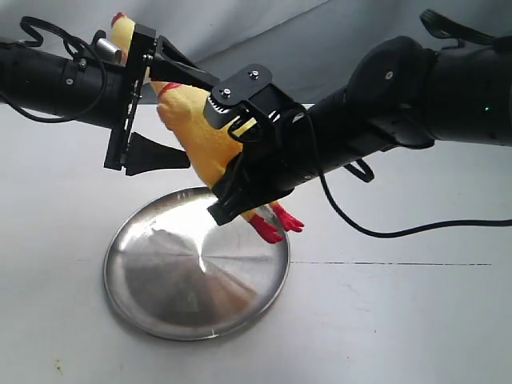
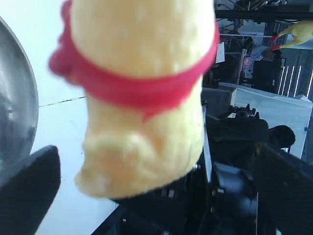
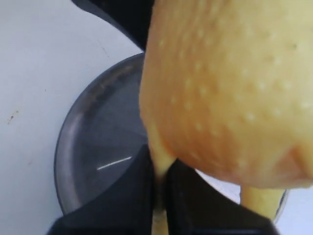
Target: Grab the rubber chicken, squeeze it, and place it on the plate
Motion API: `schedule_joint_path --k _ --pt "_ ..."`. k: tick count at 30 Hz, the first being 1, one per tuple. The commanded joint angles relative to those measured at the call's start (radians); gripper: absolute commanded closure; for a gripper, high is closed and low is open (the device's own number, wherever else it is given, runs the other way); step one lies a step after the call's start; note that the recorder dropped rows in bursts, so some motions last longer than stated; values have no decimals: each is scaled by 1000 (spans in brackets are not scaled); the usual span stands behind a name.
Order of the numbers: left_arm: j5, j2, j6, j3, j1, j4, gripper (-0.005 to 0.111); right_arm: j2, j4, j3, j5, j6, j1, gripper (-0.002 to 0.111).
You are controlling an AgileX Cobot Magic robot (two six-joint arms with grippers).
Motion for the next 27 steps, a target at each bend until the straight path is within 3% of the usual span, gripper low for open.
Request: schedule_joint_path --k 1,5,11,14,16,20,23,27 --pt "8 -10 -3 -7 -2 -4 2 -6 -27 -3 -18 68 -104 108" --pt "8 -28 42 -7 8 0 7 -6 -35 -3 -14 68 -172 108" --pt "8 -108 47 -7 119 46 76 -6 -31 -3 7 68 -177 108" --pt "8 -145 86 -7 169 42 97 -6 3 -3 46 68 -177 108" --pt "8 -168 116 -7 199 53 100 -6 10 -3 67 68 -158 108" --pt "8 -218 142 -7 241 142 92 -6 -24 -3 62 85 -43 108" --pt "8 -255 142 -7 255 271 85 -6 -151 -3 37 223 43 108" --pt "-10 -314 113 -5 255 451 85 -6 -336 -3 39 443 95 108"
